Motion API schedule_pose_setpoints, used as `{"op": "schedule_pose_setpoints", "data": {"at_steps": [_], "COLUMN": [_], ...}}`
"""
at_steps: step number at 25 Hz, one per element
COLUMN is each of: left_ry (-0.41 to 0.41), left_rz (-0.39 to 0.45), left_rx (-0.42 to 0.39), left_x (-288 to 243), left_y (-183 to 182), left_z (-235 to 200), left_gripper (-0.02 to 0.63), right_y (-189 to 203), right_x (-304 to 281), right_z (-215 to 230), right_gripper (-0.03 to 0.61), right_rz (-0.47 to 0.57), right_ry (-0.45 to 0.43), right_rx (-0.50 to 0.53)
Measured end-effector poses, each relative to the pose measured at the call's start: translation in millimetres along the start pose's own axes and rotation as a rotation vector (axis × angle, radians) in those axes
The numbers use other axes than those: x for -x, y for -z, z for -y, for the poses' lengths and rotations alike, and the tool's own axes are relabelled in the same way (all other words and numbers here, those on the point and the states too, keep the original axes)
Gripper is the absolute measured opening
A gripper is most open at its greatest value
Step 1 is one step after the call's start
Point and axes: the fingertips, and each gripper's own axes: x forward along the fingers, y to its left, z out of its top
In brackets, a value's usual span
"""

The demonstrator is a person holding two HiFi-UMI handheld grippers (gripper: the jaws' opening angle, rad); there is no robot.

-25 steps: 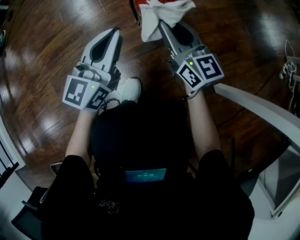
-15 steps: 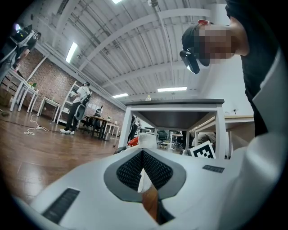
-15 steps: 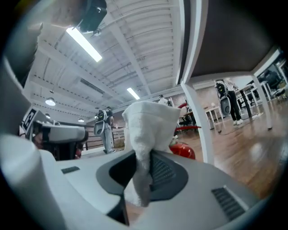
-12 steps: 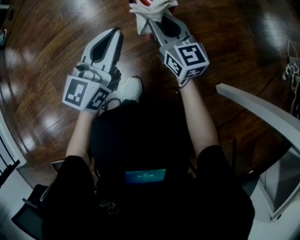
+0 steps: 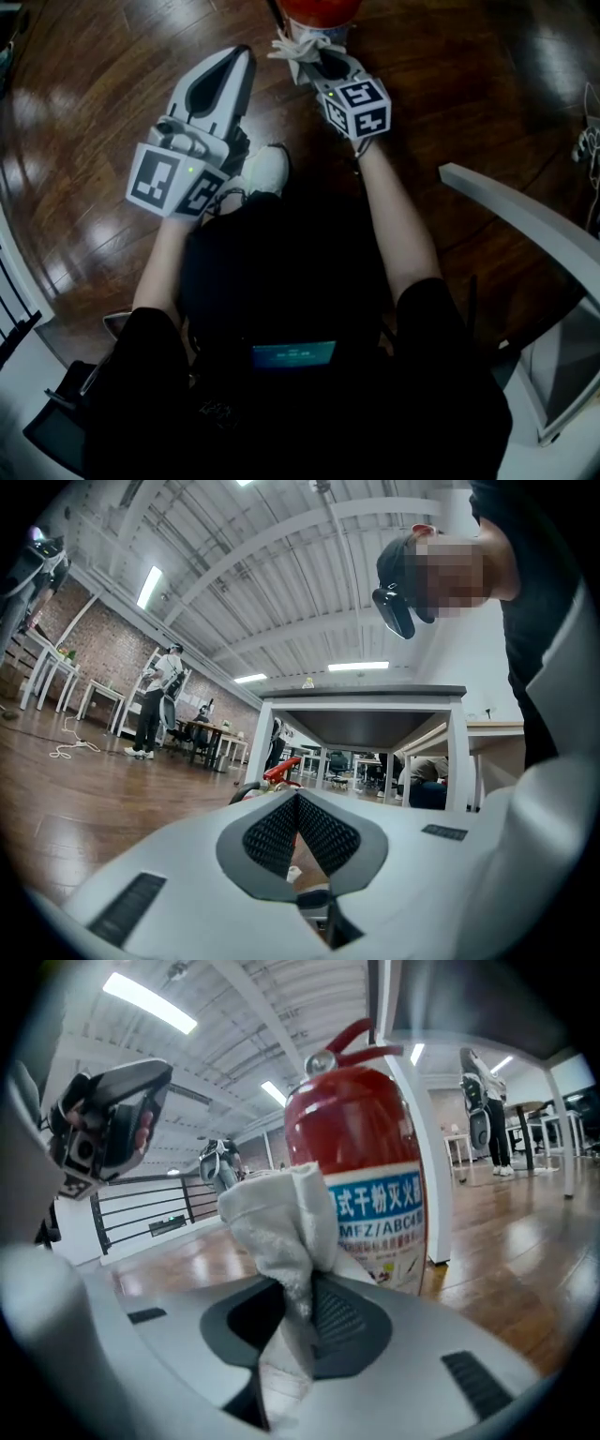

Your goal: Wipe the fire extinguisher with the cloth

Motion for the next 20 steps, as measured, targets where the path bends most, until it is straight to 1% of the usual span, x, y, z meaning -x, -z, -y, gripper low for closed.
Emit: {"op": "schedule_pose_setpoints", "data": {"at_steps": [7,10,12,15,17,20], "left_ry": [0.008,0.006,0.007,0.01,0.01,0.008], "left_rz": [-0.004,-0.001,-0.002,0.0,0.004,0.012], "left_rx": [0.001,0.002,0.002,0.001,0.0,0.0], "left_x": [3.6,5.6,6.6,8.4,10.1,12.2], "left_y": [1.8,1.8,1.8,0.9,-0.4,-3.1], "left_z": [2.3,2.0,2.6,4.0,3.8,4.7], "left_gripper": [-0.002,-0.002,-0.002,-0.002,-0.002,-0.002], "right_y": [52.1,62.9,62.9,60.6,54.9,23.5], "right_x": [-20.8,-22.2,-21.8,-20.7,-16.9,0.6], "right_z": [13.0,18.2,19.2,18.6,13.4,-4.6], "right_gripper": [0.092,0.092,0.092,0.092,0.092,0.092], "right_rz": [-0.146,-0.177,-0.185,-0.189,-0.168,-0.06], "right_ry": [0.014,0.024,0.028,0.028,0.011,-0.045], "right_rx": [-0.028,-0.035,-0.032,-0.026,-0.031,-0.034]}}
